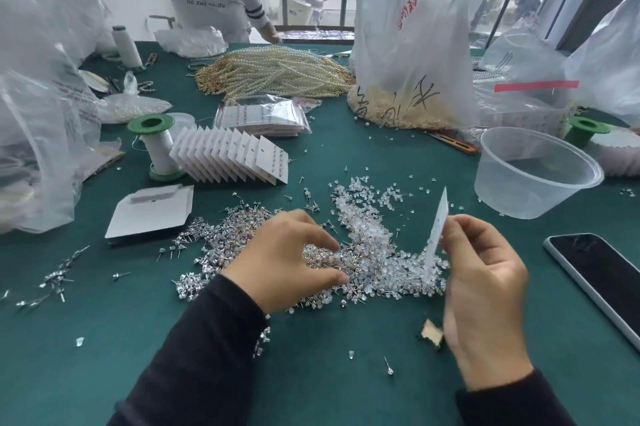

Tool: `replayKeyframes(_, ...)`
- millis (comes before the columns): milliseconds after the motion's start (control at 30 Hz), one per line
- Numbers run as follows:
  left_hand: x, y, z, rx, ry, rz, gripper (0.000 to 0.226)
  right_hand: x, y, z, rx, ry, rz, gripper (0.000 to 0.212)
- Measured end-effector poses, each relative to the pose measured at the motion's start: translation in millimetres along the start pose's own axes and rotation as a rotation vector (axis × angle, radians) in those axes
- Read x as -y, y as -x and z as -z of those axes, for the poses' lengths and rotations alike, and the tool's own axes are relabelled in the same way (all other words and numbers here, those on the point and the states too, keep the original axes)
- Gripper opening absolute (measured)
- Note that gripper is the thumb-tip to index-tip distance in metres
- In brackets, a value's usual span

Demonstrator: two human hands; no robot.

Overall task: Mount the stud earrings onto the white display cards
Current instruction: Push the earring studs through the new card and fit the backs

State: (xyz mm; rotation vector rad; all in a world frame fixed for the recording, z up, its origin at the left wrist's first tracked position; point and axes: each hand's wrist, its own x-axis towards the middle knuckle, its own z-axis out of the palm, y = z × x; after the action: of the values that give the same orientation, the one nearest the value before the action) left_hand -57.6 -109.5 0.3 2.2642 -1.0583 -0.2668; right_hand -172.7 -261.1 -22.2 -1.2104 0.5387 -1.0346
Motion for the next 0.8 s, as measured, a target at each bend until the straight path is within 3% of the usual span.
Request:
replayKeyframes(167, -5, 3, -5, 0.115, -0.013, -0.140, 0.013, 3, 1, -2, 0.049, -0.123, -0.153, 0.023)
replayKeyframes(367, -8, 3, -9, 0.141, -0.082, -0.156, 0.025, 9, 1, -1, 0.072, -0.222, -0.223, 0.006)
replayKeyframes(500, -13, 7, -5, 0.137, 0.028, -0.222, 0.016, 10, 0, 0, 0.076, -0.234, -0.287, 0.017)
replayKeyframes(633, -24, 14, -15, 0.253, -0.002, -0.302, 0.021, 11, 0, -1, 0.066, -0.273, -0.343, 0.026)
replayKeyframes(800, -35, 20, -38, 0.414, -0.078, -0.436, 0.019, 8, -3, 2, 0.067, -0.289, -0.398, 0.006)
